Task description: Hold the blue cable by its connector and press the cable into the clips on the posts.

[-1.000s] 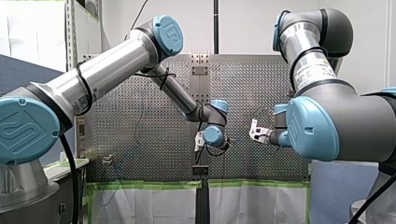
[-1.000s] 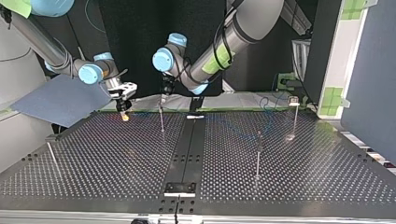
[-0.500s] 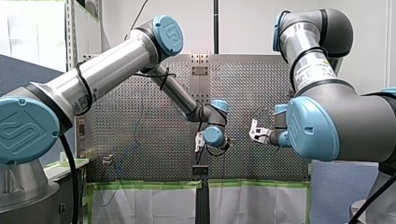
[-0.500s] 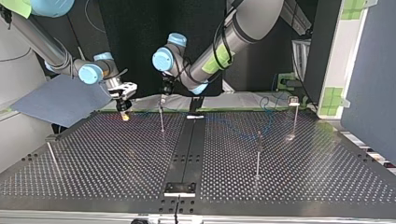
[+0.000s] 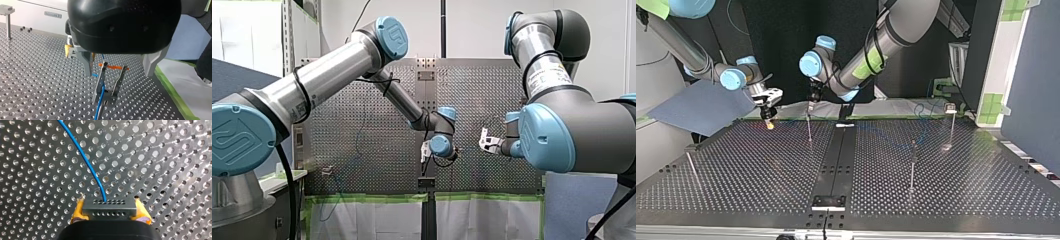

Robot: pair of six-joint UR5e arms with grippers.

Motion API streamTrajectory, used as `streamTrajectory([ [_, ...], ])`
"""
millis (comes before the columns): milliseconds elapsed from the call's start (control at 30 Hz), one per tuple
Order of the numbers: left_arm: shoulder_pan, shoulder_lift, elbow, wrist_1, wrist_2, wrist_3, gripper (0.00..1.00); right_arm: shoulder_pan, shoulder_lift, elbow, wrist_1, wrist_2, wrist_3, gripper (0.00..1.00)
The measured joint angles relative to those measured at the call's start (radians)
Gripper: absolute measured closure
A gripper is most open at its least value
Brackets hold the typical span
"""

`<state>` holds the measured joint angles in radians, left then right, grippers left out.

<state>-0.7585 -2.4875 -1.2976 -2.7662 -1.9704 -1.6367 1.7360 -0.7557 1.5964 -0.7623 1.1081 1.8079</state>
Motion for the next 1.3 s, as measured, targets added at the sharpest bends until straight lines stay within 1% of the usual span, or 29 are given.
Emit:
streamTrajectory([
  [167, -0.003, 0.005, -0.005, -0.004, -0.002, 0.002, 0.00, -0.001, 0.000, 0.000, 0.000, 0.000, 0.000, 1.00],
  [300, -0.005, 0.029, -0.030, 0.013, 0.002, 0.001, 0.00, -0.004, 0.000, 0.000, 0.004, 0.000, -0.002, 1.00],
  [667, -0.007, 0.130, -0.131, 0.112, 0.004, -0.015, 0.00, -0.006, 0.000, 0.000, 0.008, 0.000, -0.007, 1.00],
  [900, -0.009, 0.191, -0.192, 0.173, -0.005, -0.024, 0.00, -0.002, 0.001, 0.000, 0.010, 0.001, -0.007, 1.00],
  [1033, -0.009, 0.230, -0.231, 0.212, -0.019, -0.042, 0.00, -0.002, 0.001, 0.000, 0.018, 0.003, -0.009, 1.00],
  [1300, -0.010, 0.307, -0.308, 0.289, -0.052, -0.060, 0.00, -0.001, 0.001, 0.000, 0.028, 0.006, -0.008, 1.00],
])
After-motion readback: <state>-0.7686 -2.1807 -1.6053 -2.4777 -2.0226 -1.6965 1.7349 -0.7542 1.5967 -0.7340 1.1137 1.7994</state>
